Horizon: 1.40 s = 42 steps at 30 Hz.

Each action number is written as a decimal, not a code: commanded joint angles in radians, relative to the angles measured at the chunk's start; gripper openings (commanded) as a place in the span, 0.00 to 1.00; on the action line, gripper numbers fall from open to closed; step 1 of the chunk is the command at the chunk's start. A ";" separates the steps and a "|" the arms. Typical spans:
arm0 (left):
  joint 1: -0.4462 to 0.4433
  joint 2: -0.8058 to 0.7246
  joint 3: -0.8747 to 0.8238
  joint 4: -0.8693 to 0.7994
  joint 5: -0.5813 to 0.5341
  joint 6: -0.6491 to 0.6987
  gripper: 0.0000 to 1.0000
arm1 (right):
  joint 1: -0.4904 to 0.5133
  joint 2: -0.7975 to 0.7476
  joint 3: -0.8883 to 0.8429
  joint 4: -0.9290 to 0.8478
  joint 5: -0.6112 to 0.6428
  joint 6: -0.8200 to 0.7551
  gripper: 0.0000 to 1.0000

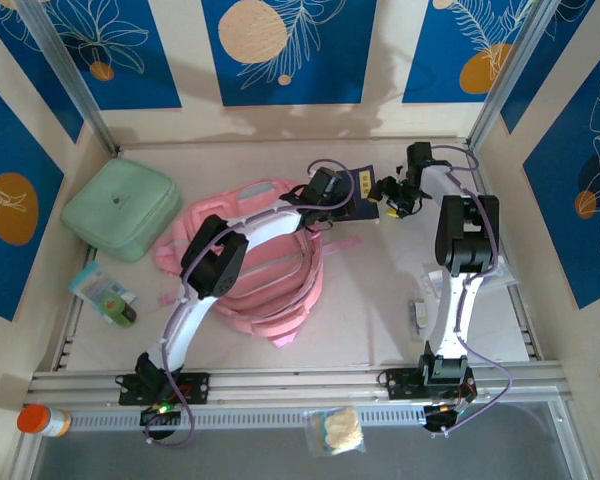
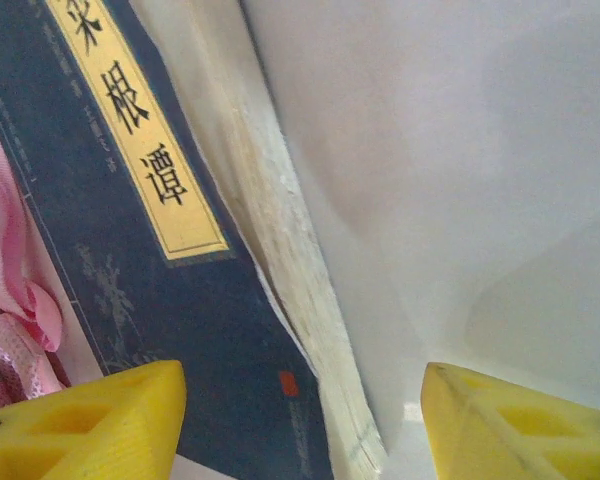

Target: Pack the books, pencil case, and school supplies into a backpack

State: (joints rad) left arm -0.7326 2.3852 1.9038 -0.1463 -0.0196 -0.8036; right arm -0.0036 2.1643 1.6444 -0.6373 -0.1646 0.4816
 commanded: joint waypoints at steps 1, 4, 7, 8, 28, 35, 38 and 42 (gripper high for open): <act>0.017 0.055 0.046 -0.074 0.029 0.012 0.54 | 0.027 0.039 0.032 -0.006 -0.053 -0.018 0.64; 0.016 0.076 0.050 -0.095 0.030 0.010 0.53 | 0.037 0.058 0.049 -0.015 -0.072 -0.018 0.65; 0.016 0.083 0.055 -0.123 0.026 0.023 0.51 | 0.048 0.061 0.062 -0.020 -0.076 -0.019 0.66; 0.017 0.082 0.054 -0.125 0.027 0.029 0.50 | 0.053 0.056 0.064 -0.021 -0.086 -0.024 0.66; 0.016 0.077 0.058 -0.158 0.022 0.050 0.46 | 0.066 -0.096 0.085 -0.091 -0.007 -0.065 0.52; 0.018 0.080 0.058 -0.151 0.025 0.045 0.46 | 0.050 -0.090 0.075 -0.086 -0.074 -0.068 0.39; 0.018 0.080 0.058 -0.152 0.027 0.049 0.46 | 0.051 -0.086 0.072 -0.090 -0.066 -0.071 0.34; 0.017 0.080 0.060 -0.152 0.030 0.049 0.46 | 0.047 -0.098 0.067 -0.085 -0.071 -0.071 0.25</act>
State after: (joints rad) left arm -0.7246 2.4382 1.9533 -0.2211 -0.0044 -0.7761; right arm 0.0444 2.1021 1.7092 -0.7044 -0.1886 0.4179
